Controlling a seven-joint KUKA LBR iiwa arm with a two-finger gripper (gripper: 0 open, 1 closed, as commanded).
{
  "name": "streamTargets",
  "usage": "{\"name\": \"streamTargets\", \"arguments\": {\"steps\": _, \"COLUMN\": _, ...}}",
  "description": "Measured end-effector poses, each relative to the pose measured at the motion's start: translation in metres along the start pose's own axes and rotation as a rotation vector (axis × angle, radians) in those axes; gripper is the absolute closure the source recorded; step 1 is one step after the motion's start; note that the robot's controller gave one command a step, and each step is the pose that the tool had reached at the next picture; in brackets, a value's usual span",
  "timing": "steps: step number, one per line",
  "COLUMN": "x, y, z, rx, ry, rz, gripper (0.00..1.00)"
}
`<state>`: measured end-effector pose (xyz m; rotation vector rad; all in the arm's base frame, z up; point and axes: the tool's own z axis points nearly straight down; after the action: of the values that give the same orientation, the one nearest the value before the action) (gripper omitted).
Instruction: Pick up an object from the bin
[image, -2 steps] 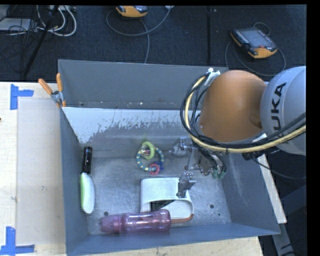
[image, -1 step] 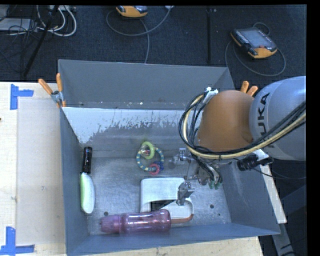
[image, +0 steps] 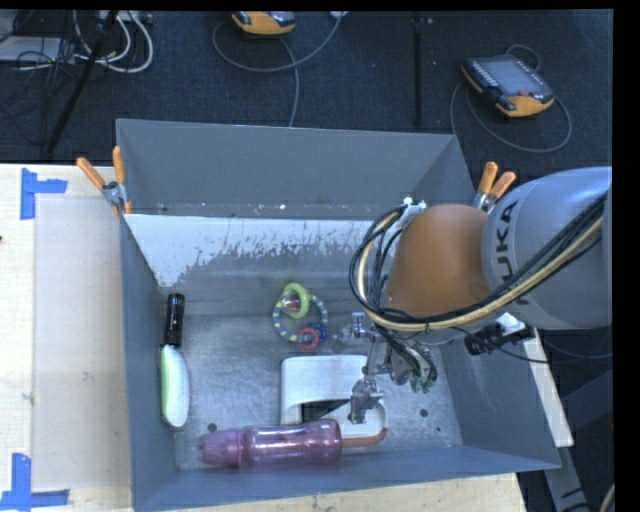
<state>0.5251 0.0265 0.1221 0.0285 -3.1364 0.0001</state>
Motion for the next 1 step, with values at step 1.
{"name": "streamTargets", "arguments": {"steps": 1, "x": -0.0125, "y": 0.0077, "z": 0.0129, "rx": -0.001, "ry": -0.004, "rz": 0.120, "gripper": 0.00}}
